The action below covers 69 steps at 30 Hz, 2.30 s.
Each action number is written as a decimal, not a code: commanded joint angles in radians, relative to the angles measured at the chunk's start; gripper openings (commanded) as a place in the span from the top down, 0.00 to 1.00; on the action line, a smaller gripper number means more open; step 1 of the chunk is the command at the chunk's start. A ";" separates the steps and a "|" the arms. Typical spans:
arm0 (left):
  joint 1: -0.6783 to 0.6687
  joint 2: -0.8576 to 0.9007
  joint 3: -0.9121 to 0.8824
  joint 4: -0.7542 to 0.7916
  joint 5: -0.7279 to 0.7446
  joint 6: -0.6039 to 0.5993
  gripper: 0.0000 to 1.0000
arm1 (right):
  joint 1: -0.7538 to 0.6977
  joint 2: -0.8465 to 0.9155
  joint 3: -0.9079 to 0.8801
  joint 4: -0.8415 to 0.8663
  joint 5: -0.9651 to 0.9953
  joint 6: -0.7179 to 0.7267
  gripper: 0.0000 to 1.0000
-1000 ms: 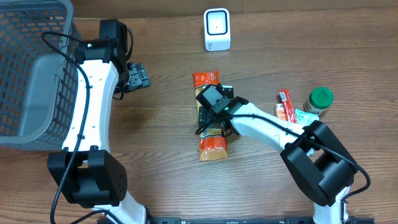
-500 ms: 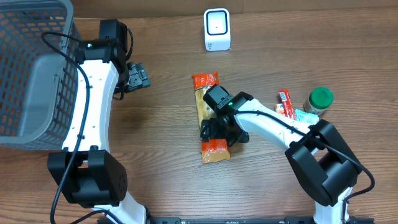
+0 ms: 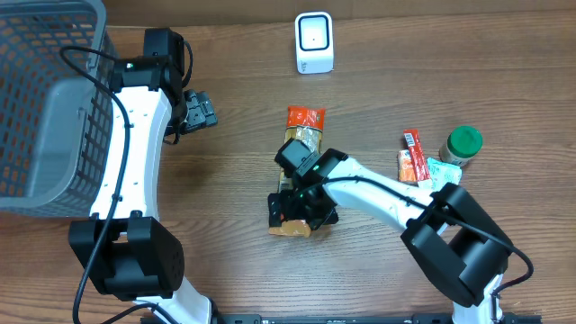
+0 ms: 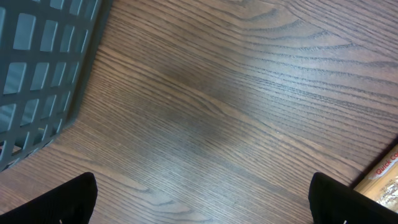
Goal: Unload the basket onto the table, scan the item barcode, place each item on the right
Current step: 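Grasp the spaghetti pack with the right gripper and drag it right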
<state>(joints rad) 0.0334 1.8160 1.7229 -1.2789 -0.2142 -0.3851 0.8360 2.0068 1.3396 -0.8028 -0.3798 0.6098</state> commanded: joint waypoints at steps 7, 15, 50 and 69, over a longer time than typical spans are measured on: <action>-0.001 -0.001 -0.003 0.001 -0.009 0.015 0.00 | 0.011 0.017 -0.013 0.004 0.021 0.018 0.00; -0.001 -0.001 -0.003 0.001 -0.009 0.015 0.00 | -0.024 0.017 -0.013 0.029 0.100 0.068 0.00; -0.001 -0.001 -0.003 0.001 -0.009 0.015 0.00 | -0.127 0.096 0.008 0.322 0.379 0.069 0.00; -0.001 -0.001 -0.003 0.001 -0.009 0.015 0.00 | -0.234 0.002 0.011 -0.076 0.398 -0.148 0.00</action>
<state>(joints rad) 0.0334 1.8160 1.7229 -1.2785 -0.2142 -0.3851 0.6437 2.0125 1.3689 -0.7959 -0.0250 0.5385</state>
